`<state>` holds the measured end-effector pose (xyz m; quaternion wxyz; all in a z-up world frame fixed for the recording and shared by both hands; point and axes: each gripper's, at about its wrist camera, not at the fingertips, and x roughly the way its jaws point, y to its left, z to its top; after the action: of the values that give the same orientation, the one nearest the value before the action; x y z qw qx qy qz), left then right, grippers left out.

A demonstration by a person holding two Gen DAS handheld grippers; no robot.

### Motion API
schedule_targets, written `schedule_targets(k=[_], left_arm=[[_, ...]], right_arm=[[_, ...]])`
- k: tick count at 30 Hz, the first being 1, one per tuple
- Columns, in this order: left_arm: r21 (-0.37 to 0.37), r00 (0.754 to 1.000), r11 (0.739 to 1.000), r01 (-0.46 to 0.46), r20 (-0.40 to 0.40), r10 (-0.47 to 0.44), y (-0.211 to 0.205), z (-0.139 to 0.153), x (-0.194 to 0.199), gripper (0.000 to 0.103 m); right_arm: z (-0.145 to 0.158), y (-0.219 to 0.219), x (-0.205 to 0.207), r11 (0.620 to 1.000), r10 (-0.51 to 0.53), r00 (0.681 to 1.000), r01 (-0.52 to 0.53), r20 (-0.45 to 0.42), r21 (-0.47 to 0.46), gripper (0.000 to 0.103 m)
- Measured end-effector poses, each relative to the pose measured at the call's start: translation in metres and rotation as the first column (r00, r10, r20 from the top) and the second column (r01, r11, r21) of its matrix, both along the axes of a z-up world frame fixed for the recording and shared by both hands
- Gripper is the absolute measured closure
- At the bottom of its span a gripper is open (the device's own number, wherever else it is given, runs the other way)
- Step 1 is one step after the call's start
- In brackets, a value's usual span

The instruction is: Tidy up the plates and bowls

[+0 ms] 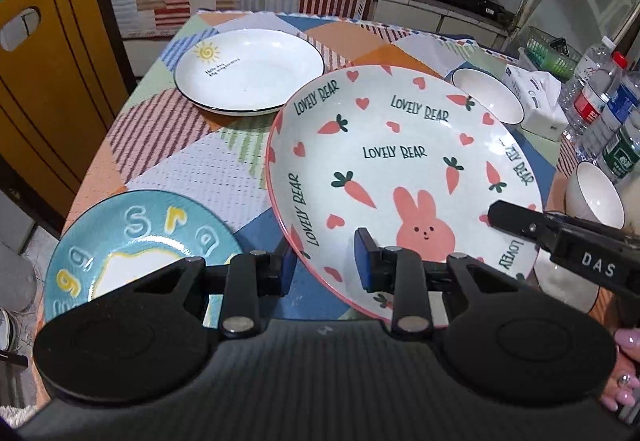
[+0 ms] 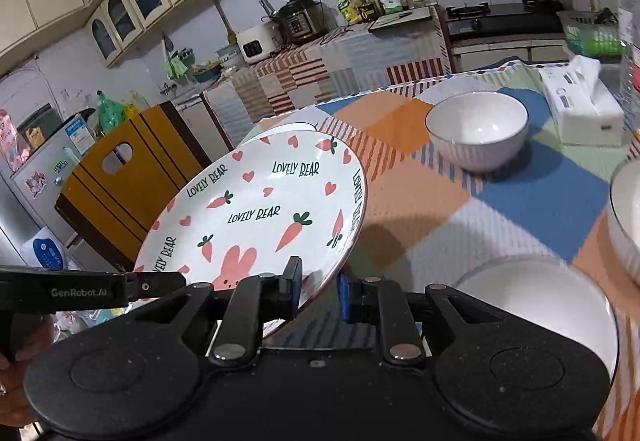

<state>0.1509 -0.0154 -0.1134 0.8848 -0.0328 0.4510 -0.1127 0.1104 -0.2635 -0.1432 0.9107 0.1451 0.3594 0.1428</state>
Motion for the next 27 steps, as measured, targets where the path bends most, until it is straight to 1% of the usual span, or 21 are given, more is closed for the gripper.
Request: schedule_targets(k=[3,4,5,7,10,12,14,16,18,22,25,27], left_arm=[[-0.042,0.997,0.999,0.002,-0.080,-0.006,-0.002,-0.006,0.027,0.074],[-0.040,0.996,0.999,0.010,-0.089,-0.013,-0.005,-0.009,0.034,0.074],[-0.030,0.996,0.999,0.015,-0.083,-0.018,-0.008,-0.010,0.038,0.074],[0.001,0.997,0.999,0.033,-0.075,-0.033,-0.016,-0.012,0.047,0.074],[0.009,0.994,0.998,0.058,-0.099,-0.057,-0.024,-0.017,0.061,0.074],[0.015,0.992,0.998,0.058,-0.111,-0.056,-0.029,-0.022,0.068,0.074],[0.029,0.992,0.998,0.050,-0.115,-0.046,-0.035,-0.027,0.074,0.074],[0.021,0.989,0.999,0.034,-0.145,-0.030,-0.036,-0.033,0.082,0.074],[0.011,0.985,1.000,0.020,-0.169,-0.018,-0.037,-0.040,0.089,0.074],[0.011,0.985,1.000,0.009,-0.173,-0.007,-0.044,-0.045,0.093,0.073],[-0.007,0.983,1.000,-0.002,-0.184,0.001,-0.044,-0.044,0.096,0.073],[-0.016,0.979,1.000,-0.013,-0.206,0.009,-0.043,-0.047,0.098,0.072]], right_arm=[[0.000,-0.005,0.017,1.000,0.003,1.000,-0.003,-0.022,-0.005,0.081],[-0.001,-0.005,0.023,1.000,0.004,1.000,-0.004,-0.022,-0.022,0.080],[-0.002,-0.004,0.028,0.999,0.007,1.000,-0.008,-0.021,-0.044,0.080],[-0.006,-0.007,0.040,0.999,0.015,0.999,-0.017,-0.035,-0.052,0.080],[-0.014,-0.012,0.058,0.998,0.019,0.997,-0.023,-0.069,-0.051,0.080],[-0.019,-0.017,0.066,0.999,0.013,0.995,-0.017,-0.096,-0.037,0.080],[-0.022,-0.019,0.073,0.999,0.012,0.993,-0.018,-0.116,-0.048,0.080],[-0.025,-0.019,0.079,0.998,0.013,0.991,-0.022,-0.132,-0.067,0.080],[-0.029,-0.020,0.092,0.995,0.029,0.985,-0.044,-0.169,-0.085,0.080],[-0.035,-0.019,0.113,0.990,0.036,0.969,-0.068,-0.244,-0.123,0.079],[-0.033,-0.016,0.119,0.982,0.044,0.971,-0.085,-0.233,-0.169,0.078],[-0.031,-0.012,0.122,0.974,0.056,0.968,-0.107,-0.245,-0.201,0.076]])
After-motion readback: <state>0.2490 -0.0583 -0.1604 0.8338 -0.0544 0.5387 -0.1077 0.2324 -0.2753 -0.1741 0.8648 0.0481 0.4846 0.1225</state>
